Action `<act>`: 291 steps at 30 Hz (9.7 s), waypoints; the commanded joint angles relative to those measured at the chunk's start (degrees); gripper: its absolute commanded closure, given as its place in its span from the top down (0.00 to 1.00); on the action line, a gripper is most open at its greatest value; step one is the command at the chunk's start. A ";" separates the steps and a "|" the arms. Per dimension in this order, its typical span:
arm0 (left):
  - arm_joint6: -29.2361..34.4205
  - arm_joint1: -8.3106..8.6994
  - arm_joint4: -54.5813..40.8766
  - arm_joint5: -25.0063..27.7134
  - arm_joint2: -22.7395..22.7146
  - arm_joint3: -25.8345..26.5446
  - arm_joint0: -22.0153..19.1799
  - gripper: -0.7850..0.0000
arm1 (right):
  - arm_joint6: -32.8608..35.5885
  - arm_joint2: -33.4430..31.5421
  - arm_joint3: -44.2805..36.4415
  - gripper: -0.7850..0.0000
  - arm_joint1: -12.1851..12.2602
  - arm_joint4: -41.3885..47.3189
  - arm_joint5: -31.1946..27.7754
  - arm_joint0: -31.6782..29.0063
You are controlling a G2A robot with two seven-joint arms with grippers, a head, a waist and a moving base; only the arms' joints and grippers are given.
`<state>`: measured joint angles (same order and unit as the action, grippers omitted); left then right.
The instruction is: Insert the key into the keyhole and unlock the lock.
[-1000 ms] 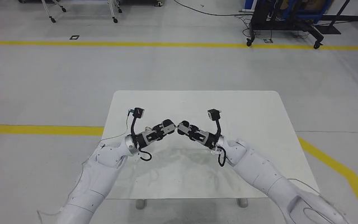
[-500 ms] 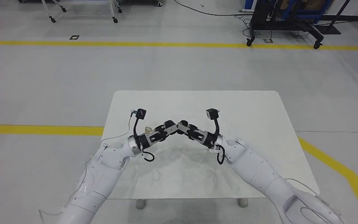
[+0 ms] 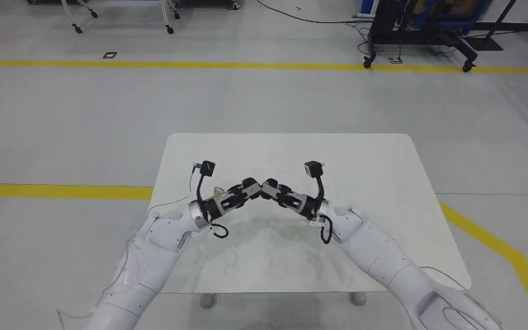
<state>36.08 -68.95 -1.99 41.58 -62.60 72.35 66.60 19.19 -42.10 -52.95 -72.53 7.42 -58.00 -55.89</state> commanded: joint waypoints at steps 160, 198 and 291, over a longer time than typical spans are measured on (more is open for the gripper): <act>-29.54 4.50 101.04 11.24 9.12 -12.25 -18.07 0.53 | 25.01 -20.70 -12.41 0.00 9.19 5.34 0.00 -10.38; -16.22 1.59 79.96 16.42 14.49 -23.28 -26.46 0.00 | 25.01 -20.70 -12.41 0.00 9.19 5.34 0.00 -10.38; 3.14 2.37 52.19 2.46 15.50 -22.29 -26.04 0.00 | 25.01 -20.70 -12.41 0.00 9.19 5.34 0.00 -10.38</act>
<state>39.50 -66.58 49.28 44.78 -47.22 49.85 40.53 44.19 -62.80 -65.36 -63.34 12.76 -58.00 -66.26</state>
